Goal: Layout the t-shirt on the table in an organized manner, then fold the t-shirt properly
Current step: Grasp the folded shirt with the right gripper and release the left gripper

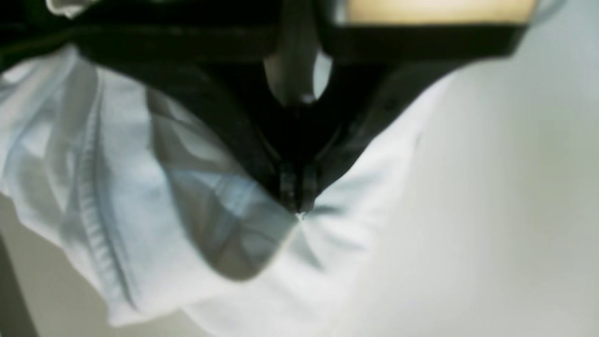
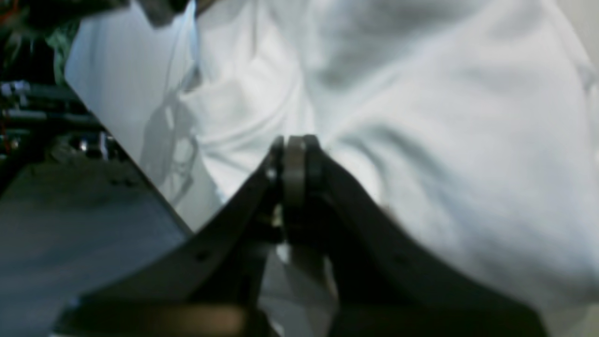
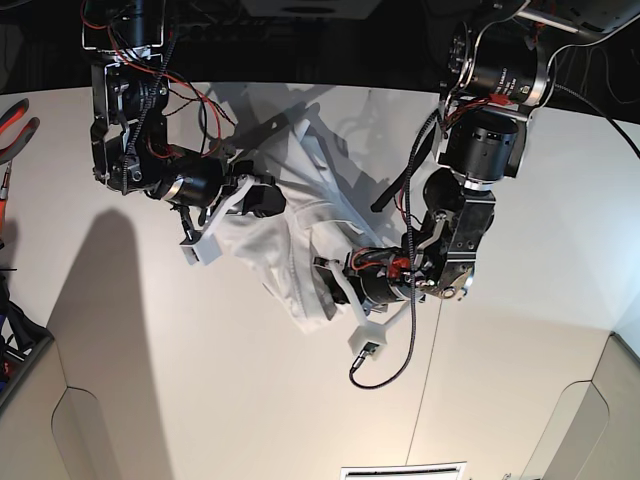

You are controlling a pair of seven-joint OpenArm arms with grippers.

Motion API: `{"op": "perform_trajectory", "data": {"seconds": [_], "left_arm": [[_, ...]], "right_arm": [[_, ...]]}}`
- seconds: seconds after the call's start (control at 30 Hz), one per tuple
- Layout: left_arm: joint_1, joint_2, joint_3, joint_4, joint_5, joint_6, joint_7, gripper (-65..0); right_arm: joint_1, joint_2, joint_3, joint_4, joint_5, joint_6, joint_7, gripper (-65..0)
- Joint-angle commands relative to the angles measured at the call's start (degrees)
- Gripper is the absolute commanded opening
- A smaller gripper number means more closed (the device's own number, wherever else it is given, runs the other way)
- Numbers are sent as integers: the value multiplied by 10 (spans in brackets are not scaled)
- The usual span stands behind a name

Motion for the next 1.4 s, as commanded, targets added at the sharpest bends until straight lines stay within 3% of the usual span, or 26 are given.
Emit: {"op": "perform_trajectory", "data": {"seconds": [0.0,0.47,0.53,0.6,0.67,0.77,0.87,1.07,1.37], "left_arm": [[-26,-4,-1,8,-2,8,-5,-650],[-58,-8,-1,90,-5,6,103,-650],[-58,-16,-1,100,10,7,102,-554],[-58,-29,-1,107,20,7,92,-488],[-58,-42,-1,108,30,11,75,-484],[-59,-60,-2,108,48,44,63,-484],[-59,-81,-2,108,65,57,63,-484],[-45,-126,-2,108,77,85,64,-484],[-34,-139,-2,108,75,86,46,-484]], "right_arm": [[7,2,0,22,7,5,-2,-650],[10,-2,-1,152,7,5,42,-650],[10,-14,-6,152,2,5,57,-650],[10,-31,-22,151,-17,5,72,-650],[12,-43,-48,148,-55,5,104,-650],[41,-56,-100,123,-147,2,135,-650],[88,-59,-153,62,-212,-24,136,-650],[149,-58,-192,-42,-302,-123,146,-650],[150,-54,-192,-125,-349,-132,167,-650]]}}
